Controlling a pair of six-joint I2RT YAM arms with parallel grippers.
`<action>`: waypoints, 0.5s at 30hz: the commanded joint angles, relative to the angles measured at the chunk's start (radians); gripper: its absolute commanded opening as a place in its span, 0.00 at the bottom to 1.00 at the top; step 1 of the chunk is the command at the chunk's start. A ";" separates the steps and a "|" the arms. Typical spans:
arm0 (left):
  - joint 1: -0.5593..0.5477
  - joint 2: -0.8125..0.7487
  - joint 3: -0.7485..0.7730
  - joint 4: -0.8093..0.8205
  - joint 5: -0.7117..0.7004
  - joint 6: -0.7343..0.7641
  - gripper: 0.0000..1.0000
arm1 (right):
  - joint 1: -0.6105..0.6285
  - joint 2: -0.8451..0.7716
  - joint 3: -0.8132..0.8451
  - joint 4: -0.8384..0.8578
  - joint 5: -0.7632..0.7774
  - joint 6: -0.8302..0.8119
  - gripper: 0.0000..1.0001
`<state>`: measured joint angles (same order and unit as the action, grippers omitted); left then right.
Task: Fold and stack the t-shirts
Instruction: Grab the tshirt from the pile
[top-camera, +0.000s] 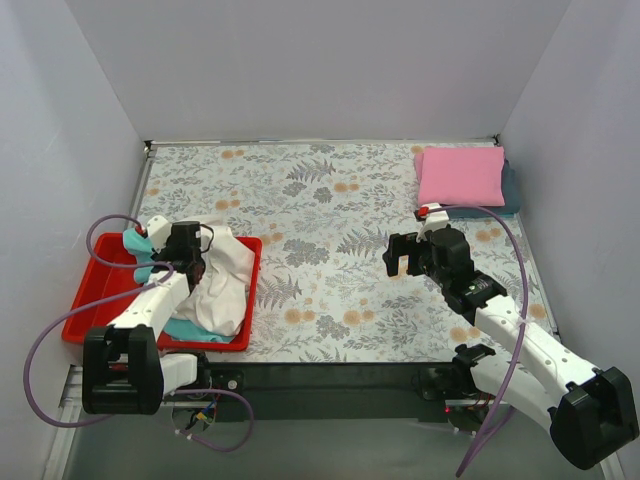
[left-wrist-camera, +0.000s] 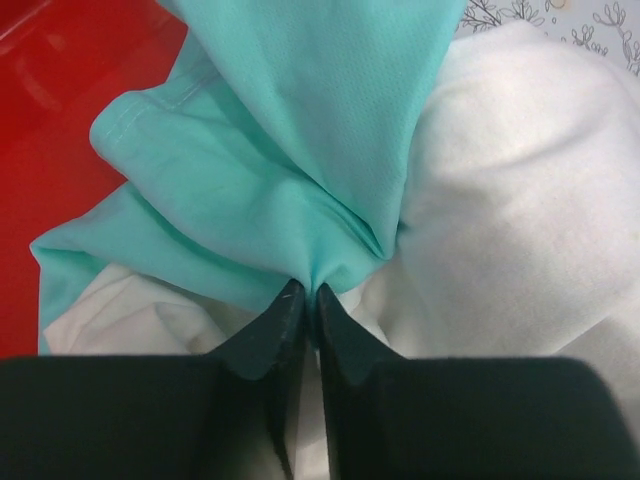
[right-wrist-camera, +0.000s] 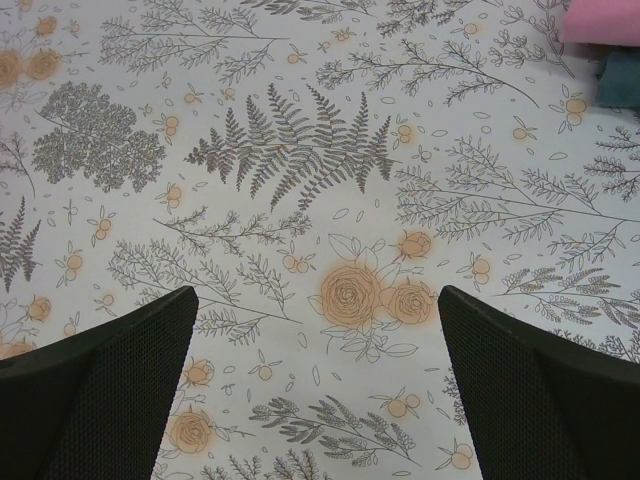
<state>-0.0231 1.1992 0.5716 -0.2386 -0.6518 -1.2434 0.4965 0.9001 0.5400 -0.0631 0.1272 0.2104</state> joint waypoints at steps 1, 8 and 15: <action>0.014 -0.038 0.036 0.022 -0.040 0.005 0.03 | -0.006 -0.003 -0.011 0.046 0.002 0.003 0.97; 0.015 -0.113 0.059 0.038 -0.088 0.028 0.00 | -0.007 0.003 -0.011 0.046 0.008 0.001 0.97; 0.015 -0.142 0.139 0.033 -0.057 0.065 0.00 | -0.006 0.013 -0.008 0.046 0.009 -0.003 0.97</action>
<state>-0.0147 1.0771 0.6510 -0.2317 -0.6849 -1.2026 0.4938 0.9119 0.5400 -0.0555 0.1276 0.2096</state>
